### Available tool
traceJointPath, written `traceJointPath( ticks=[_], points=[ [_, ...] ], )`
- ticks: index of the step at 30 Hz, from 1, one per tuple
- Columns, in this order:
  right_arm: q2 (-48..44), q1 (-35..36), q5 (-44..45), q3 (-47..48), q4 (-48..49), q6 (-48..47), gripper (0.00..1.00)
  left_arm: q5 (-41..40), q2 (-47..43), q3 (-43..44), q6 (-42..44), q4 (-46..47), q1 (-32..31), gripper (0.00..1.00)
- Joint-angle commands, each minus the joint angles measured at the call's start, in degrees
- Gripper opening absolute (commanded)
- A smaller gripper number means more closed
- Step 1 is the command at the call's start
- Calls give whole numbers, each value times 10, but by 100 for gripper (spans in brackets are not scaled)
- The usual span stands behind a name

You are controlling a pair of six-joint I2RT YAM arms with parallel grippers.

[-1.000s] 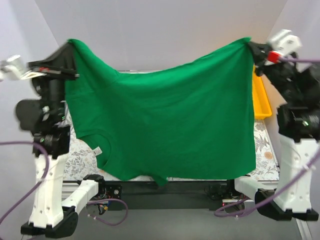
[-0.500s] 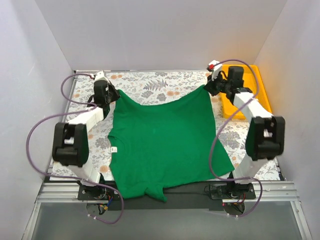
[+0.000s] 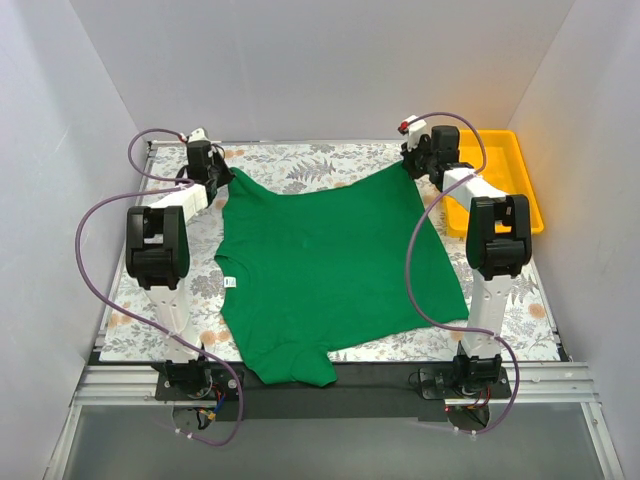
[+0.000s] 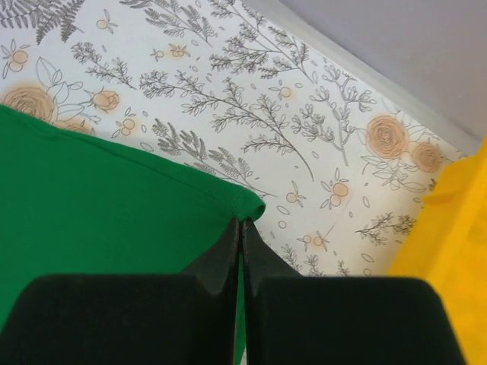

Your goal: Fold and stack the t-shirts

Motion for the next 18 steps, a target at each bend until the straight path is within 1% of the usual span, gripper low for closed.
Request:
traceJointPath(
  ticks=[1,5,12,18],
  points=[
    [-27,-4,21,20,30,5,1,30,-31,20,7,-7,7,0],
    [-56,-12,13,3,31,8,1,58,-81,-18,3,14,8,0],
    [-76,-17,-22,-33,32,7,1,116,-173,-93,-9,27,9,0],
    [-84,-25,-42,-54,34,19,1,128,-239,-136,-11,14,9,0]
  ],
)
